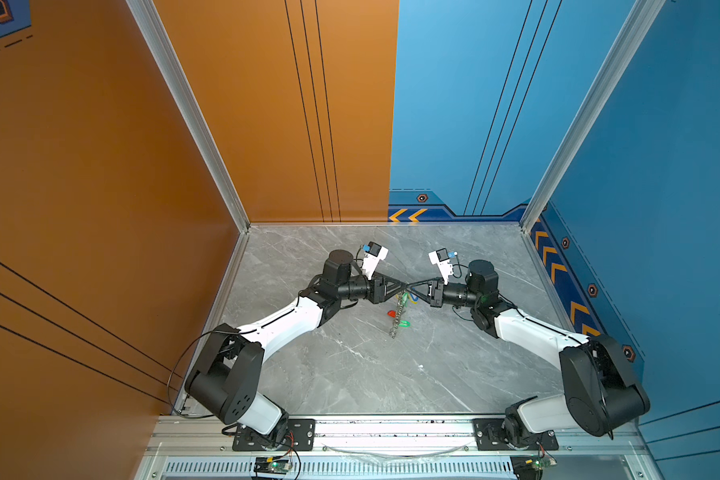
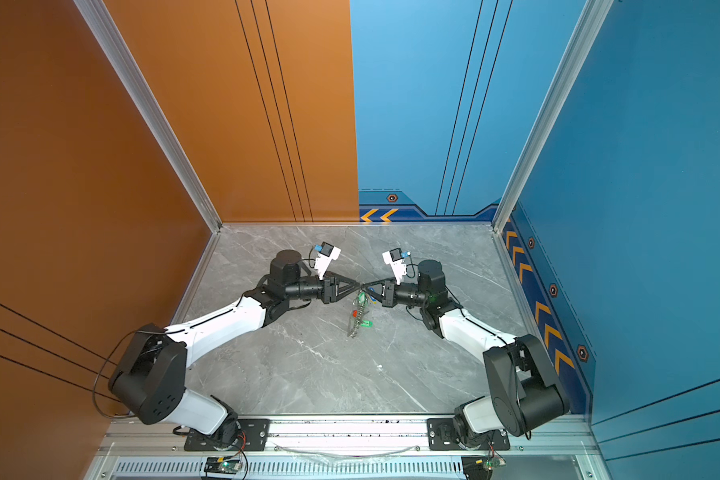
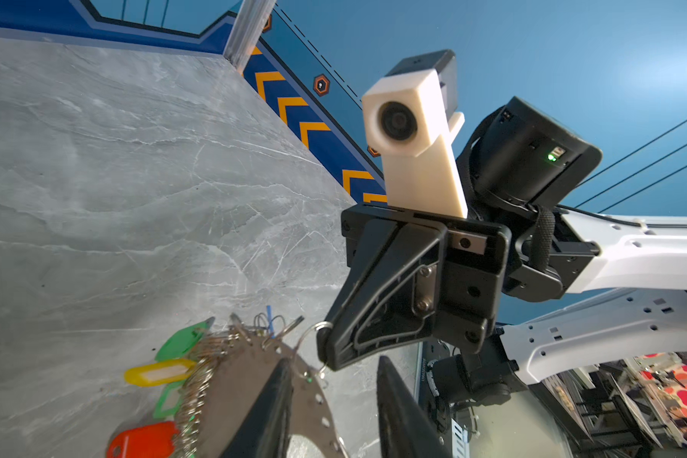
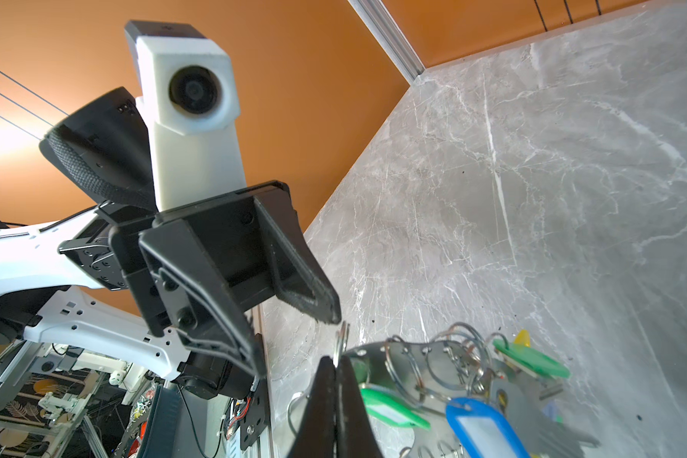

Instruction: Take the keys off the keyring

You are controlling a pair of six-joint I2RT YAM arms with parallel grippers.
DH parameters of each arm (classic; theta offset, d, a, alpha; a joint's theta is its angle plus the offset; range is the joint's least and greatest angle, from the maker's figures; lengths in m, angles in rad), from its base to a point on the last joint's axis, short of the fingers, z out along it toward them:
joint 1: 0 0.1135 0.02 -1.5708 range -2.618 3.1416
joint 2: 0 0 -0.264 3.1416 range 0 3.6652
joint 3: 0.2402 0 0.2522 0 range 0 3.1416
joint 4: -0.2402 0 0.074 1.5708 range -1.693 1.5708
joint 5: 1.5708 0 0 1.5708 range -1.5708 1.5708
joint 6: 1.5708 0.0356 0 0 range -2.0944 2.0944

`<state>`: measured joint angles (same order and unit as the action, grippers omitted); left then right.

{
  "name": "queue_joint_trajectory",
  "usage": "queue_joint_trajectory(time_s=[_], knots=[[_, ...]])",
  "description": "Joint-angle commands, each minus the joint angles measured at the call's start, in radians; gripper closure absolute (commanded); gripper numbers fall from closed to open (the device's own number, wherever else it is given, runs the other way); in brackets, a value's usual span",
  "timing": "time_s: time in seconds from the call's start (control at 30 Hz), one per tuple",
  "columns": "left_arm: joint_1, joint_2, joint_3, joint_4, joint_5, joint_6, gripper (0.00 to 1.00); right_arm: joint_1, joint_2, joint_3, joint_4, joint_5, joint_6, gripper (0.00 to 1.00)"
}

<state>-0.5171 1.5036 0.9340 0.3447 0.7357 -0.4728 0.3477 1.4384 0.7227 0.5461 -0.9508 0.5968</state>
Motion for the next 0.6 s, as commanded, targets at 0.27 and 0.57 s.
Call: queue_joint_trajectory(time_s=[0.27,0.57], knots=[[-0.012,0.011,0.004,0.005,-0.027,-0.026,0.65,0.019,0.013,0.06,0.088,-0.034,0.03,1.0],[-0.038,0.04,0.024,0.035,-0.019,-0.052,0.73,0.041,0.037,0.063,0.112,-0.031,0.046,1.0]])
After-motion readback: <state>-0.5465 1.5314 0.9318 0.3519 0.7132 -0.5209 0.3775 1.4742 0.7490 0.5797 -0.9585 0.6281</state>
